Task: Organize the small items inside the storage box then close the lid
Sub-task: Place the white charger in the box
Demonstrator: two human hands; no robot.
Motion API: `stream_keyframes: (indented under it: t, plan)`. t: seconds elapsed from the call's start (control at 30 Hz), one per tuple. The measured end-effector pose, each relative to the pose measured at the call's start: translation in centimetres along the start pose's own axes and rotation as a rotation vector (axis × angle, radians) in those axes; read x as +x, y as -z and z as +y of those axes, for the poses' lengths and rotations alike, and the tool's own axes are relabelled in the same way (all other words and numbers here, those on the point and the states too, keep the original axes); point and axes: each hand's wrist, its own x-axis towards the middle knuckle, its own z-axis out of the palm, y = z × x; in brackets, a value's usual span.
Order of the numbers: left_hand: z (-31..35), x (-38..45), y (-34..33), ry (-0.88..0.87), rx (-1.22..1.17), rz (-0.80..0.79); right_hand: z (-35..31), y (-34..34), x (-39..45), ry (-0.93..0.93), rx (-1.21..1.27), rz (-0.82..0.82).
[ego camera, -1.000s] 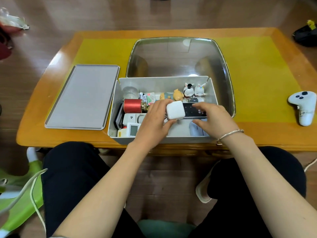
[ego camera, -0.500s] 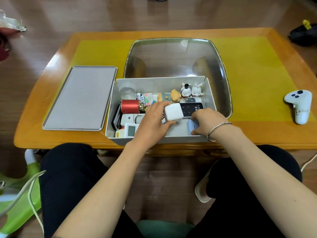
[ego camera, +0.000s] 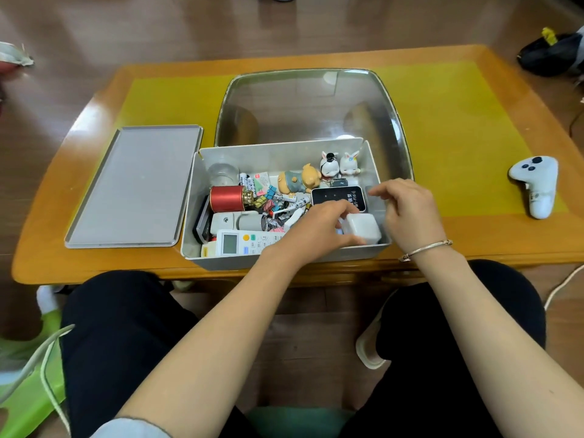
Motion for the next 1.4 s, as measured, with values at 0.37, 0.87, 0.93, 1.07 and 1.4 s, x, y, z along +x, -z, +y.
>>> stream_keyframes:
  t: [0.37, 0.87, 0.93, 1.07, 1.4]
  plan:
    - [0.7, -2.9, -0.1, -0.05, 0.42, -0.134, -0.1, -0.1, 0.4, 0.01, -0.076, -0.28]
    - [0.2, -3.8, -0.7, -0.017, 0.628, -0.146, -0.3, -1.0, 1.2, 0.048, -0.318, -0.53]
    - [0.1, -3.7, -0.8, -0.024, 0.632, -0.148, -0.6, -1.3, 1.3, 0.053, -0.399, -0.573]
    - [-0.1, -3.6, -0.9, -0.054, 0.645, -0.147, -0.7, -1.5, 1.4, 0.062, -0.465, -0.59]
    - [0.0, -3.7, -0.9, -0.04, 0.608, -0.153, -0.9, -1.3, 1.4, 0.064, -0.474, -0.618]
